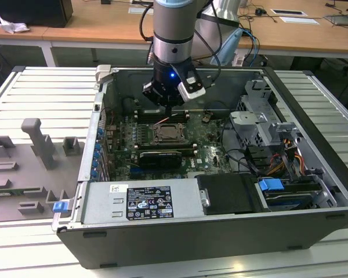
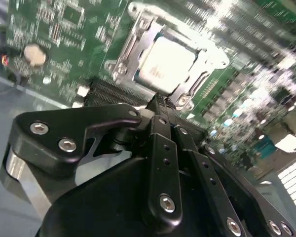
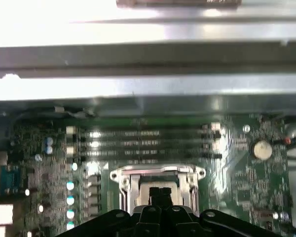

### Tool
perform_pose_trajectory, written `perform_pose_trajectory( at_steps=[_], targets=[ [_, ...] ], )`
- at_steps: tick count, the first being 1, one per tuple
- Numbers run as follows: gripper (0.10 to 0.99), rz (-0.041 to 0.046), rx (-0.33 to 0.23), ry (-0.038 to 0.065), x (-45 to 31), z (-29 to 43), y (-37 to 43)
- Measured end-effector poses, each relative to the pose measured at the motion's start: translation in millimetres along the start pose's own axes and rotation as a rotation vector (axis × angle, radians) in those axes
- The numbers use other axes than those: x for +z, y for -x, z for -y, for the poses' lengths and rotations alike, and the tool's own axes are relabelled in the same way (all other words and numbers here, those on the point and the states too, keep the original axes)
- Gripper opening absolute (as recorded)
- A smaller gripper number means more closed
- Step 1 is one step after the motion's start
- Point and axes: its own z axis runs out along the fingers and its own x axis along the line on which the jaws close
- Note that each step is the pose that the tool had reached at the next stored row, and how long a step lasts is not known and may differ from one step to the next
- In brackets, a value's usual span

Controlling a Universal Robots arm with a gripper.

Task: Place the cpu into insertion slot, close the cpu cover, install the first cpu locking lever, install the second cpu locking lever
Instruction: 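Install the first cpu locking lever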

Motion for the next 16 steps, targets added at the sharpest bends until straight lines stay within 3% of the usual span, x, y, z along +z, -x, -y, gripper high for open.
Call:
perform_pose_trajectory(
  at_steps=[1, 6, 9, 13, 16],
  targets=[
    [0.106, 0.0, -0.016, 0.011, 2.2, 0.6, -0.1],
    [0.106, 0.0011, -0.03, 0.011, 3.8, 1.0, -0.3],
    [0.106, -0.0096, -0.118, 0.014, 6.5, 1.3, -0.4],
    [0.106, -0.0092, -0.118, 0.022, 10.2, 1.7, -0.4],
    [0.106, -0.0092, -0.118, 0.023, 11.6, 1.9, -0.4]
  ],
)
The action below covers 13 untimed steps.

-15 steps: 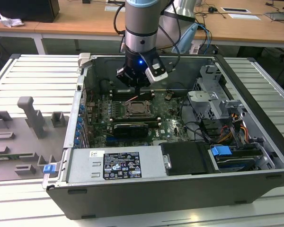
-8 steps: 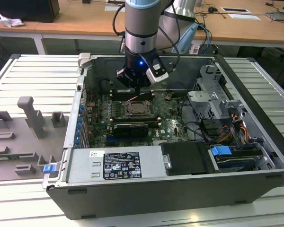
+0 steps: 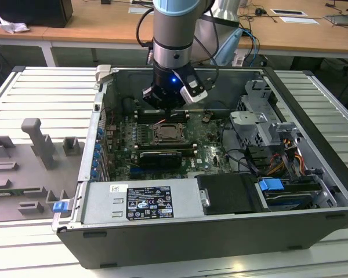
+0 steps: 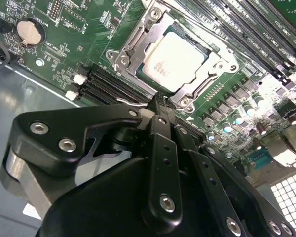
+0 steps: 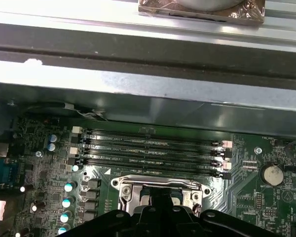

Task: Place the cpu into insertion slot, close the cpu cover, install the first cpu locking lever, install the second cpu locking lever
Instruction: 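Install the first cpu locking lever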

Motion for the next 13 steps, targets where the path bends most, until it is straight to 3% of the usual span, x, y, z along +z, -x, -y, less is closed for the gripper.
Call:
perform_pose_trajectory(
  at_steps=[5, 9, 13],
  targets=[
    [0.106, -0.0005, -0.007, 0.0, 5.9, -1.8, 0.2],
    [0.106, 0.0, -0.007, 0.004, 7.9, -8.9, 0.8],
    [0.106, 0.0013, 0.002, 0.005, 9.0, -10.0, 1.0]
  ],
)
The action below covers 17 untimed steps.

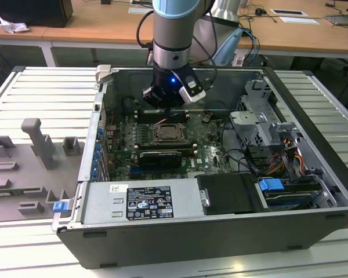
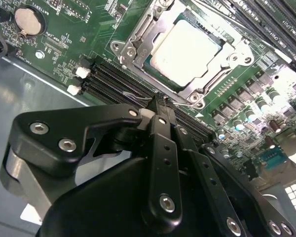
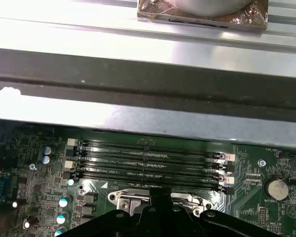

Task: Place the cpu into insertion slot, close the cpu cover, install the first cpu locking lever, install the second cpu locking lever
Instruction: 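Install the first cpu locking lever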

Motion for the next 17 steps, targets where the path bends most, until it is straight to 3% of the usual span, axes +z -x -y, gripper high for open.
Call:
perform_pose_trajectory(
  at_steps=[5, 10, 17],
  targets=[
    [0.106, 0.0005, 0.002, 0.001, 2.1, -1.0, 0.0],
    [0.106, 0.0023, 0.015, 0.001, 6.4, -6.9, 0.7],
    [0.106, 0.005, 0.033, 0.001, 10.0, -6.9, 13.0]
  ],
)
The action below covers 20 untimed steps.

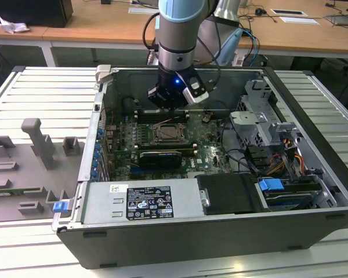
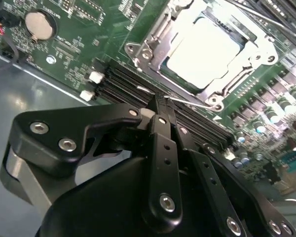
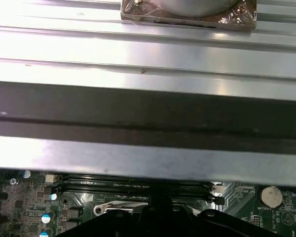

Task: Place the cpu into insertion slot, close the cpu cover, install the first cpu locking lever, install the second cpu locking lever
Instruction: 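Install the first cpu locking lever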

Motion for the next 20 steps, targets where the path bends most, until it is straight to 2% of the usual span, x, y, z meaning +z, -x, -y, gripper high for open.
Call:
perform_pose_trajectory(
  at_steps=[6, 12, 15, 19, 20],
  targets=[
    [0.106, 0.0007, 0.005, 0.0, 5.4, 0.8, 4.1],
    [0.106, 0.0007, 0.005, -0.002, 14.9, 0.1, 6.2],
    [0.106, 0.0, 0.004, -0.012, 15.6, 0.2, 6.2],
    [0.106, -0.0015, 0.004, -0.038, 17.8, 0.0, 6.2],
    [0.106, -0.0017, 0.004, -0.041, 18.3, -0.1, 6.2]
  ],
)
